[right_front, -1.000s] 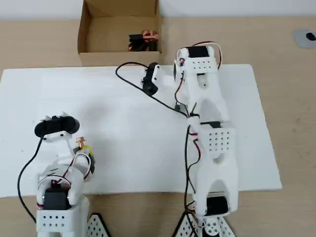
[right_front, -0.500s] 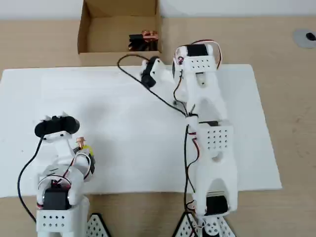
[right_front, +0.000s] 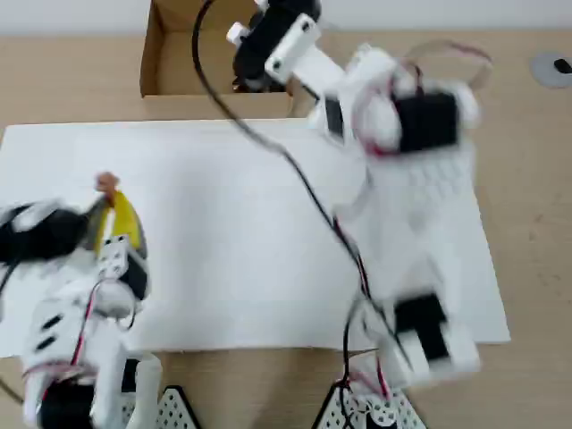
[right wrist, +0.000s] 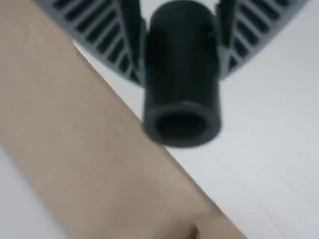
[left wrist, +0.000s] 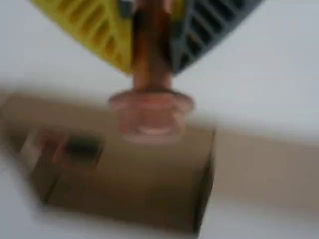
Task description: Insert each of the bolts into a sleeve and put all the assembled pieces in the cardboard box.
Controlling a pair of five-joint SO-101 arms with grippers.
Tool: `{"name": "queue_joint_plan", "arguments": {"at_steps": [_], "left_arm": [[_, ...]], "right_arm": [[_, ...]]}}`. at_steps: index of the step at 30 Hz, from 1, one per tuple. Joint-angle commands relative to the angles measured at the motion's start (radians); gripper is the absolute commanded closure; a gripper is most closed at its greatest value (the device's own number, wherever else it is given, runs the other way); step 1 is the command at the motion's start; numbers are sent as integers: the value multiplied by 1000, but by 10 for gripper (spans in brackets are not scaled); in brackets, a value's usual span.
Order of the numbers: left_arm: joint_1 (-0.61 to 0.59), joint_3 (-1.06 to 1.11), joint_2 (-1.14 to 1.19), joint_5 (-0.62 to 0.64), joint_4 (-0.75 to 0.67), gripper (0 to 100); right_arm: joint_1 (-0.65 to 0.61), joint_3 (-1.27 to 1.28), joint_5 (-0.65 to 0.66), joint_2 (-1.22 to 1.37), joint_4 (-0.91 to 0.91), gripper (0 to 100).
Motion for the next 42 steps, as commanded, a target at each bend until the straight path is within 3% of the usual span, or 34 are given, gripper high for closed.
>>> {"name": "queue_joint_plan", "arguments": {"at_steps": [1, 6, 11, 17, 19, 22, 26, 31, 34, 36, 42], "left_arm": [[-3, -272, -8, 6, -26, 994], [-3, -450, -8, 6, 15, 994], [-5, -551, -8, 84, 101, 994], [-6, -597, -8, 181, 164, 994], [-6, -592, -8, 209, 173, 994], [-5, -592, -8, 265, 183, 994], [-5, -540, -8, 334, 172, 994], [-3, -385, -8, 310, -9, 994], [-2, -331, -8, 310, -92, 994], [52, -305, -8, 308, -104, 994], [387, -250, -8, 224, -49, 997]], "right_arm": [[-128, 306, -130, -452, 15, 988], [-285, 920, -178, -918, -72, 988], [-283, 1514, -176, -1288, -489, 988], [-288, 1957, -186, -1497, -956, 988], [-288, 2025, -219, -1498, -1056, 988], [-306, 2092, -390, -1498, -1186, 988], [-463, 2169, -635, -1500, -1301, 988], [-668, 2236, -651, -1500, -1399, 988], [-728, 2247, -654, -1500, -1402, 988], [-736, 2247, -654, -1500, -1402, 988], [-736, 2258, -654, -1500, -1402, 988]]}}
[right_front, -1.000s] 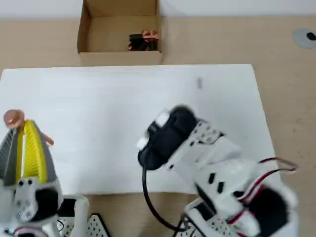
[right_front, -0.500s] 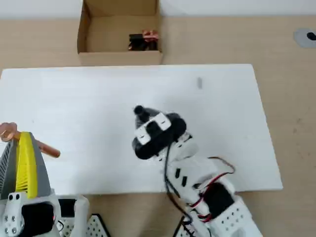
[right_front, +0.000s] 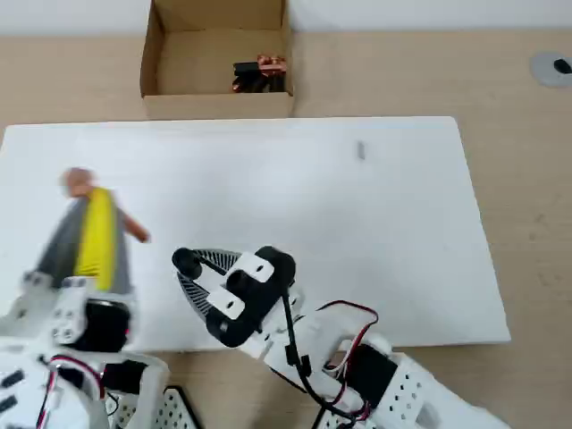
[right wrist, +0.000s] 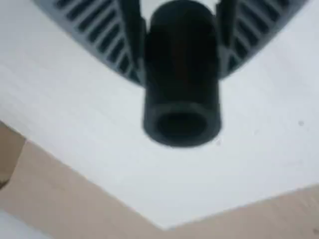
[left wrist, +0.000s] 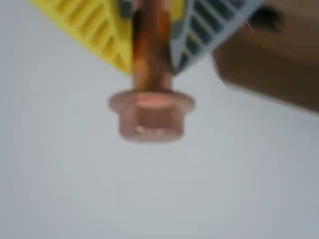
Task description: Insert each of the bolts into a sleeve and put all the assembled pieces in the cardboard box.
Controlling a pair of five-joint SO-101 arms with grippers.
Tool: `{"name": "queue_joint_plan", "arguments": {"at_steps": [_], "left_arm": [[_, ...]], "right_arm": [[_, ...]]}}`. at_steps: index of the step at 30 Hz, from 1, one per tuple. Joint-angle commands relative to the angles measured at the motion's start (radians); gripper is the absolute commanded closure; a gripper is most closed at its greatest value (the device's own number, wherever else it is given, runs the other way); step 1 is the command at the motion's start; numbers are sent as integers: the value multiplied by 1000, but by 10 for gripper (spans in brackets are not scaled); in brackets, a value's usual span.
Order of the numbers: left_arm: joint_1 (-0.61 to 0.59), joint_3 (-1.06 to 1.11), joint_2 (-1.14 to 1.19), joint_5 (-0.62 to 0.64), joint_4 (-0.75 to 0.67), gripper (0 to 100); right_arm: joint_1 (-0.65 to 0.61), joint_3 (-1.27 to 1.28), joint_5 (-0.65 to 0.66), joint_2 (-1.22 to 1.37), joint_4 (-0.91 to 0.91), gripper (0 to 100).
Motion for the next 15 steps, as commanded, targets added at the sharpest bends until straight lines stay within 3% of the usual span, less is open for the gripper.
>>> {"name": "queue_joint_plan", "arguments": {"at_steps": [1, 5, 10, 15], "left_arm": [[196, 2, -4, -35, 34, 997], [302, 3, -4, -97, 114, 997], [315, 32, -4, -226, 169, 997], [313, 23, -4, -242, 158, 997]], "right_arm": [[-15, -2, -11, -15, -28, 988], [-13, -2, -11, -16, -28, 988], [-10, -8, -11, -21, -28, 988], [-10, -8, -11, -21, -26, 988]]}}
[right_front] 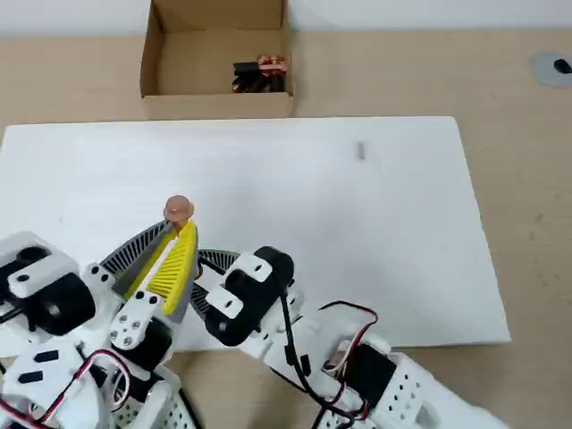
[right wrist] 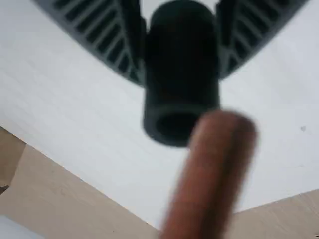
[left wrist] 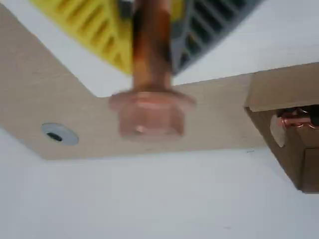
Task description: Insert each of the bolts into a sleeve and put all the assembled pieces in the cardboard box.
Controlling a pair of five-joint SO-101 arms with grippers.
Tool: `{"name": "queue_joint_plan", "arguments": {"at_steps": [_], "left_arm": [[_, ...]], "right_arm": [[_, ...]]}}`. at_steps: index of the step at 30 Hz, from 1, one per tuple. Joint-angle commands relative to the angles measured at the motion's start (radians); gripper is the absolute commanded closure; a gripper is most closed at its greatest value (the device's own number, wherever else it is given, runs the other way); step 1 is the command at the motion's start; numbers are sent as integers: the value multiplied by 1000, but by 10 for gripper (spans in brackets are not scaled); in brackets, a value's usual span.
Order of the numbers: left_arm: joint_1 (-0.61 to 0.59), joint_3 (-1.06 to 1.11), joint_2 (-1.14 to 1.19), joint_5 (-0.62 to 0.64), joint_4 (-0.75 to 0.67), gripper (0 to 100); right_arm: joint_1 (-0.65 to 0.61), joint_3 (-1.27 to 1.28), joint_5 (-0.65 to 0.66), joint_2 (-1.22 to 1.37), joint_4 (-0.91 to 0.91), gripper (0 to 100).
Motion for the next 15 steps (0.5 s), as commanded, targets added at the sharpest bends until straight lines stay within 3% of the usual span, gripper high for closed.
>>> {"name": "queue_joint_plan", "arguments": {"at_steps": [1, 6, 15], "left_arm": [[3, -12, -5, -14, -14, 997], [-91, -5, -5, -12, -97, 997], [-94, -2, -5, -5, -100, 997]], "right_arm": [[-10, -12, -11, -21, -25, 988], [-10, -10, -11, -21, -23, 988], [-10, -7, -12, -18, -28, 988]]}}
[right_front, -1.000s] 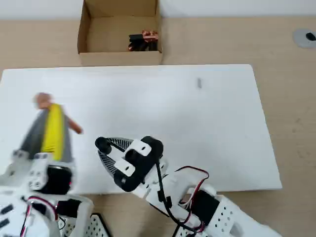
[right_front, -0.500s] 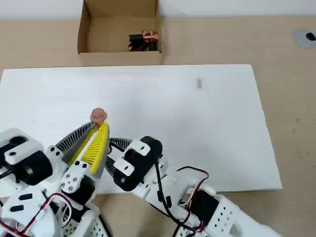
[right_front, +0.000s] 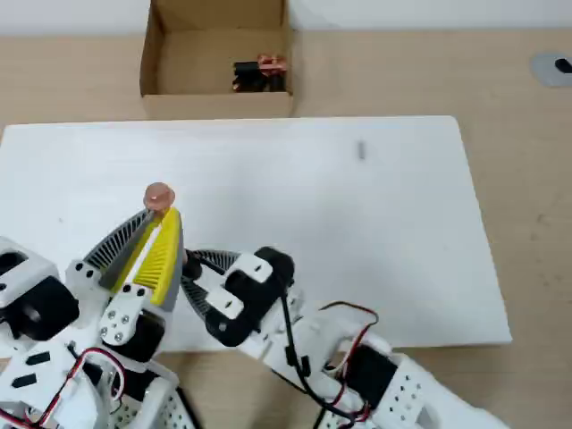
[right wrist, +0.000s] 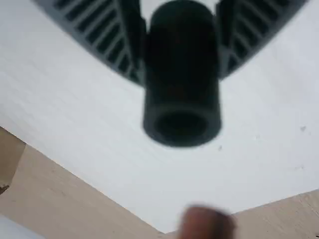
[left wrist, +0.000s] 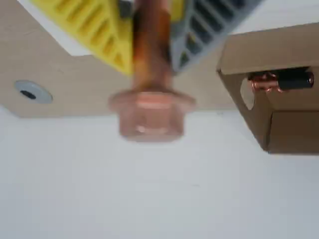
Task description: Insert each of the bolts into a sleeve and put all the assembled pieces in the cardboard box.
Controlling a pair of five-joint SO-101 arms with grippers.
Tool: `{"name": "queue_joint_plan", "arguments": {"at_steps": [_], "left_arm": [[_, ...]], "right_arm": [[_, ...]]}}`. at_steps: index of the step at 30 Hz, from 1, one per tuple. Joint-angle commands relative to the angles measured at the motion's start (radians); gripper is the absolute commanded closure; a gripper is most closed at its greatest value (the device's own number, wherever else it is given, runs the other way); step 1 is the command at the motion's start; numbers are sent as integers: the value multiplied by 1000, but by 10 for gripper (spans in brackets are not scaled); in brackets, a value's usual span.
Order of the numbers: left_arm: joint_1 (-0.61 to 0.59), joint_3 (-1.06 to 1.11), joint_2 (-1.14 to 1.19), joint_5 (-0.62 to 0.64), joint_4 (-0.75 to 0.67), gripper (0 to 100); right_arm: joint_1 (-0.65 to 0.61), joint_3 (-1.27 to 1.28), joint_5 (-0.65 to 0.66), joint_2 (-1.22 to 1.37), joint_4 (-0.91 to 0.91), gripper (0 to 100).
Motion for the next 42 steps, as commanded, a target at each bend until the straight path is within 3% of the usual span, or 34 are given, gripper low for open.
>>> {"name": "queue_joint_plan", "arguments": {"at_steps": [1, 13, 42], "left_arm": [[-9, -5, -5, 3, -28, 997], [-9, 18, -5, 3, -31, 997], [-20, 6, -5, -6, -35, 997]], "right_arm": [[-10, -7, -12, -18, -28, 988], [-8, -4, -12, -15, -120, 988], [-8, -13, -12, -21, -126, 988]]}}
